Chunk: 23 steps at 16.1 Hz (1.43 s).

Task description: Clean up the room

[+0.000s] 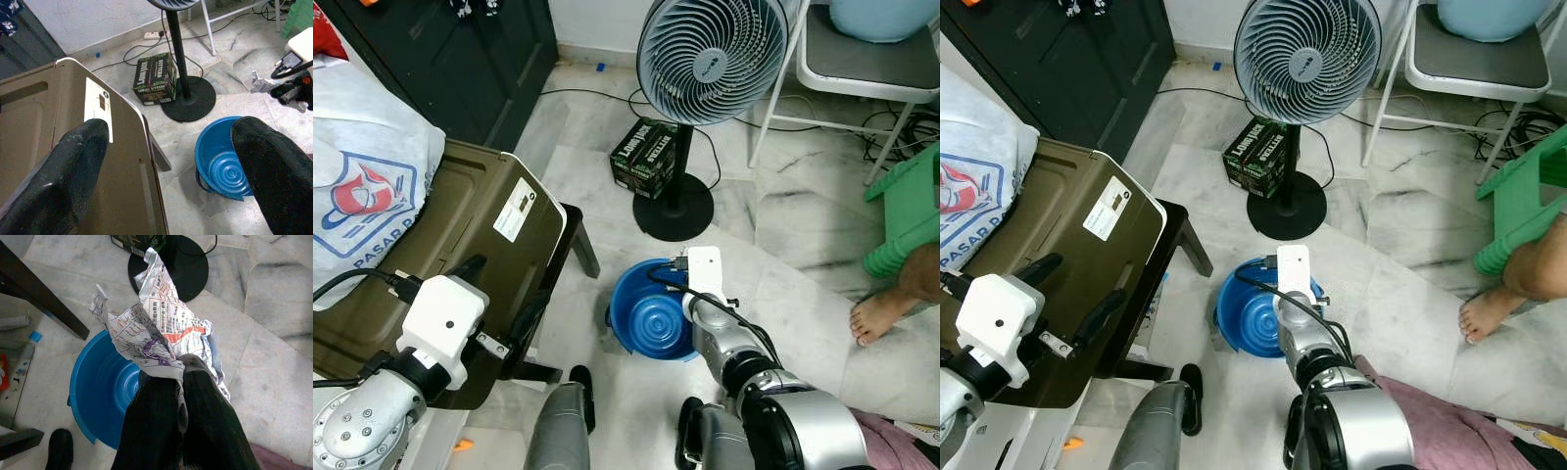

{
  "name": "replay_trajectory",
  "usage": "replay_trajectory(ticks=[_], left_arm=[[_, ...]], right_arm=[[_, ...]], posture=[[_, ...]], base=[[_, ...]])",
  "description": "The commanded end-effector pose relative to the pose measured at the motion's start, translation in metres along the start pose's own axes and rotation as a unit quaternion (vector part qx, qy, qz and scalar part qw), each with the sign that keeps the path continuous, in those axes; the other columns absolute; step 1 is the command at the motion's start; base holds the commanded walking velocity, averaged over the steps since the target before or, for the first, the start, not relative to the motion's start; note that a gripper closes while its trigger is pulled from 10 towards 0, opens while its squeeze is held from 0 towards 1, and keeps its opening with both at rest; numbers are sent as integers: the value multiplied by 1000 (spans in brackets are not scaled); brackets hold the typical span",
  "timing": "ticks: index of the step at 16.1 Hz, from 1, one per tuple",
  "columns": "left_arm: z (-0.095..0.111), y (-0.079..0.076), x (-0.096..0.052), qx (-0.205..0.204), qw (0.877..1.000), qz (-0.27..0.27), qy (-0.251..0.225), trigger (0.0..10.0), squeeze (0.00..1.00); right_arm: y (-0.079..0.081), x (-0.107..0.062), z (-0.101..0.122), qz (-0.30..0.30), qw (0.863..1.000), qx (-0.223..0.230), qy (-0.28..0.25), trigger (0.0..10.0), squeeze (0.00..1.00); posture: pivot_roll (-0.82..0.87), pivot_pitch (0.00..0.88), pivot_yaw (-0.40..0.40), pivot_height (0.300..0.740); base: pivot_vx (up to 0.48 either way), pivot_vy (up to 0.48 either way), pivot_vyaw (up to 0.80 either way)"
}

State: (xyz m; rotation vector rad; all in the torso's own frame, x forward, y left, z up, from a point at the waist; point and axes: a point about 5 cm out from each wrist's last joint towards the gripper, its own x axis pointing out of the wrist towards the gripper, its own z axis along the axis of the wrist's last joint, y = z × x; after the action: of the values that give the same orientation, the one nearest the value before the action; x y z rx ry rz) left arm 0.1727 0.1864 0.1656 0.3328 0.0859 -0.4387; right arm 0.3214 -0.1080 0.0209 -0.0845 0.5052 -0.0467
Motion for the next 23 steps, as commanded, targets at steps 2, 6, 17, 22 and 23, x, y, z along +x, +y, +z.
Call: replay_trajectory(ticks=[2, 6, 17, 22, 23], left_arm=[[0, -1, -4, 4, 1000, -6, 10, 10000, 0], [-3, 0, 0, 2, 1000, -5, 8, 10000, 0], [-1, -5, 11, 0, 1000, 0, -7, 10000, 0], [3, -11, 42, -13, 999, 10, -48, 10000, 0], [5, -14, 51, -17, 998, 12, -61, 10000, 0]], right_arm=[[6, -1, 1, 9, 1000, 10, 1, 10000, 0], [9, 0, 5, 19, 1000, 21, -10, 10000, 1000], [21, -1, 32, 60, 995, -5, -84, 10000, 1000], [45, -24, 46, 252, 948, -65, -184, 10000, 1000], [35, -33, 43, 268, 941, -77, -194, 10000, 1000]], posture=[[324, 318, 69, 740], [318, 321, 68, 740], [274, 286, 53, 740], [164, 213, 3, 740], [141, 196, -6, 740]], base=[[0, 0, 0], [0, 0, 0], [0, 0, 0], [0, 0, 0], [0, 0, 0]])
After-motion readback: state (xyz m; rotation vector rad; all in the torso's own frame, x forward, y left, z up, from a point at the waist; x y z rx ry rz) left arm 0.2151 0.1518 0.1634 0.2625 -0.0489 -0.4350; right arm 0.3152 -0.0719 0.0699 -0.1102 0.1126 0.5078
